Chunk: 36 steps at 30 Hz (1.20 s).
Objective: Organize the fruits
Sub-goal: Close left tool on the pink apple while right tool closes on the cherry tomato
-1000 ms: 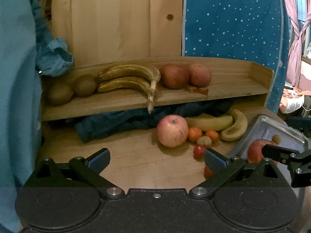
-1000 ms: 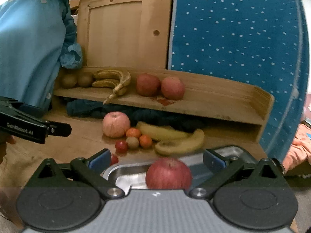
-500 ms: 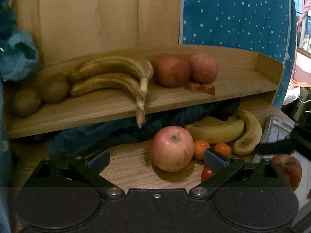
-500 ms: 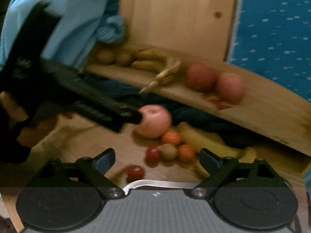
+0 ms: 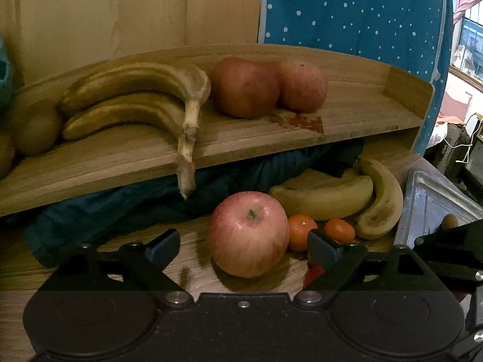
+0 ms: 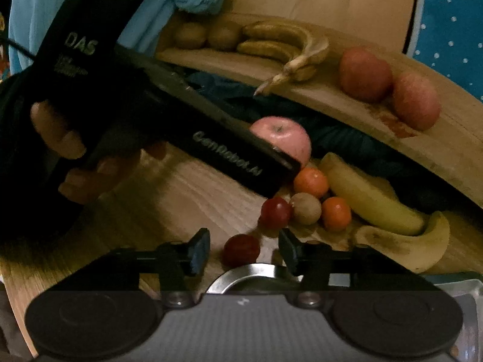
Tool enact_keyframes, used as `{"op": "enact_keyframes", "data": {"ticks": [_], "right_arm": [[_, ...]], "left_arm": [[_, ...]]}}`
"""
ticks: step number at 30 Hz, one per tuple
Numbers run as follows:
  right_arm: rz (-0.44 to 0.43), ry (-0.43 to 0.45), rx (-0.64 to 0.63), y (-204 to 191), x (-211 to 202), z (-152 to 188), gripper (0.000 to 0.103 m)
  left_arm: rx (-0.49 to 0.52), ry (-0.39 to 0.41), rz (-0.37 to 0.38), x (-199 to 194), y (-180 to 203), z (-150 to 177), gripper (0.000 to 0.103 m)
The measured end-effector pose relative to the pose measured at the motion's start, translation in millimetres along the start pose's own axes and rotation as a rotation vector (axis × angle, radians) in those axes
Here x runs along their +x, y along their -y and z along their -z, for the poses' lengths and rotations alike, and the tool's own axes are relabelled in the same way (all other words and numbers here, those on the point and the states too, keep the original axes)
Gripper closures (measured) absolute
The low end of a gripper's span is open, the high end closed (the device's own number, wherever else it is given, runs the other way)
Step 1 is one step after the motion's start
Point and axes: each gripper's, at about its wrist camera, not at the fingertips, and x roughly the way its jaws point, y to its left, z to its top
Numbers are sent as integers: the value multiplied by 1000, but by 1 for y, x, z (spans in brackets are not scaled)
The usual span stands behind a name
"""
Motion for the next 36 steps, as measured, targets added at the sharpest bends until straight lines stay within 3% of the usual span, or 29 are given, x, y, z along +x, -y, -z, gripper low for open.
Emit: {"op": "enact_keyframes", "data": {"ticks": [11, 14, 36], "right_arm": [[-42, 1, 21, 1, 3, 2, 66], [-52, 3, 20, 0, 4, 2, 75], [5, 132, 126, -4, -31, 18, 75]], "left_arm": [[-29, -36, 41, 12, -6, 3, 37], [-30, -34, 43, 12, -5, 4, 38], [-128, 10, 7, -37, -13, 38, 39]]}}
